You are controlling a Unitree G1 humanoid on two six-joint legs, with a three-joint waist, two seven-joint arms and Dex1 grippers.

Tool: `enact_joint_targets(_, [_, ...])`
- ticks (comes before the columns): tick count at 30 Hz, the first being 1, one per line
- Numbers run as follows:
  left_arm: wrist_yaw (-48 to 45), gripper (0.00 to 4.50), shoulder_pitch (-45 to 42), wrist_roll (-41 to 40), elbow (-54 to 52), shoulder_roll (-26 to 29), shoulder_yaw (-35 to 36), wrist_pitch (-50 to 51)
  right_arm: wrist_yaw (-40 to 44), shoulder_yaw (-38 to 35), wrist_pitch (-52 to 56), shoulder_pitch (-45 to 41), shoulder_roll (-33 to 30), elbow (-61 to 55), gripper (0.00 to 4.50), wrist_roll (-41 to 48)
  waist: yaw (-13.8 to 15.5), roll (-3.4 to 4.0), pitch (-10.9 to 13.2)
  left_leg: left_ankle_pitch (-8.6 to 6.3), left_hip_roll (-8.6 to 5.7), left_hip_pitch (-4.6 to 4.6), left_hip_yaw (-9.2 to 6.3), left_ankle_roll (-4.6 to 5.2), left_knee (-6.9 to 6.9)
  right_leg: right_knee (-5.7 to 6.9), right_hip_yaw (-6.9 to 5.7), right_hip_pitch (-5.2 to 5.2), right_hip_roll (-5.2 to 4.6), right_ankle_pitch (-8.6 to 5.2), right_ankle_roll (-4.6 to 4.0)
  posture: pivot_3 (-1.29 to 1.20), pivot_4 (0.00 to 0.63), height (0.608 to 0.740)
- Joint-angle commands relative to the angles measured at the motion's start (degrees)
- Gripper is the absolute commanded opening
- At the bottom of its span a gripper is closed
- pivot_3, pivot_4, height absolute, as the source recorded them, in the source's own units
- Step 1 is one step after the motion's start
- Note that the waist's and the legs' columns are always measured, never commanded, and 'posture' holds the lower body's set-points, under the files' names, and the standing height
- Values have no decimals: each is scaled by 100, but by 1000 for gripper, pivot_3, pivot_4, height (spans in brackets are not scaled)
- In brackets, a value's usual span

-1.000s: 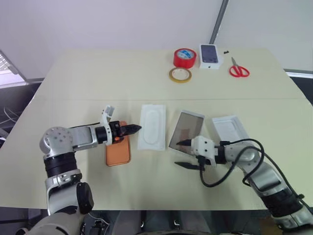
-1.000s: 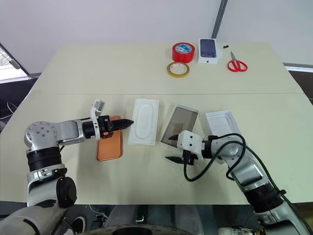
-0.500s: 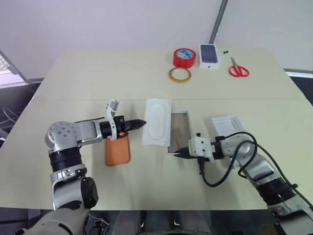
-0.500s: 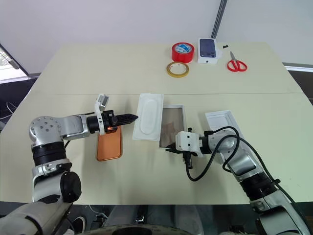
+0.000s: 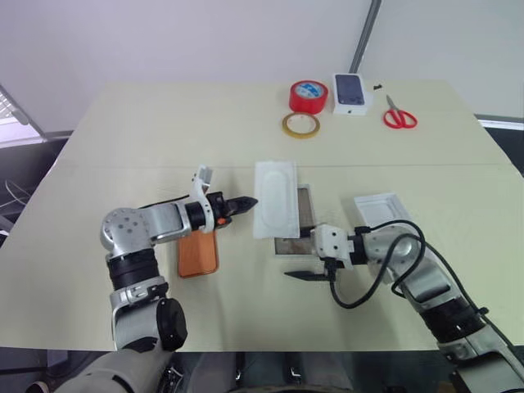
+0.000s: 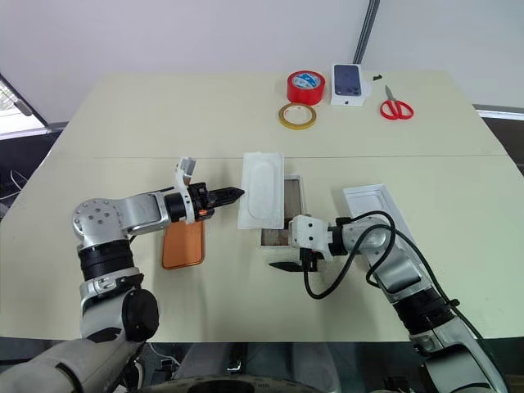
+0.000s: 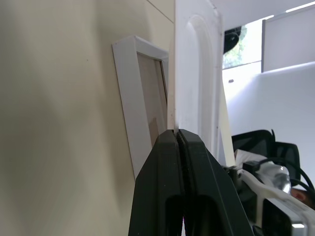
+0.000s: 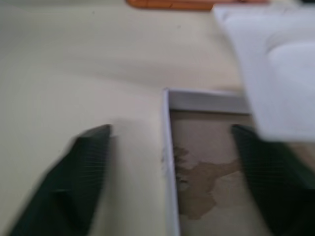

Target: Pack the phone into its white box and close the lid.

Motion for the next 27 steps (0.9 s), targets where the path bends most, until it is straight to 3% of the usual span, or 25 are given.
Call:
enact_joint_targets(1, [121,0,-50,-15,-252,-159,3,-103,-62,-661,111,132,-427,-494,4062,233,14,0,0,0,0,-1,0,0,0,-1,0,0,0,0,0,0,150,740])
enact_joint_targets(8, [192,0,20,24,-299,-420,-169,-195,-81,-1691,26,596,-1079,58,4062,525,-3,-10,6,-1,-2,-4,-1,1,-2,-7,0,2,0,0,0,0,150,740])
enact_joint_targets(16, [-62,0,-4,146,-139,-303,-609,-268,-355,-1824,-27,477,-834,198,4062,583,-5,-10,6,3,0,-2,-1,-4,-1,-1,0,0,3,0,0,0,150,740])
enact_joint_targets(20, [-141,1307,-26,43,-193,-275,-591,-181,-458,-1896,18,347,-695,303,4128,694,11,-10,6,3,-1,-3,-1,-4,-1,-2,0,0,3,0,0,0,150,740])
enact_joint_targets(24, [-330,3264,-25,-51,-379,-145,-659,-45,-561,-1899,17,30,-572,488,4128,730,-1,-10,6,3,-1,-3,-1,-5,-1,-2,0,0,3,0,0,0,150,740])
enact_joint_targets(27, [-491,3264,-10,-124,-613,21,-671,-44,-729,-1811,130,-263,-307,462,4128,813,-29,-10,6,4,0,-3,-1,-7,-2,-2,0,-2,3,0,0,0,150,740])
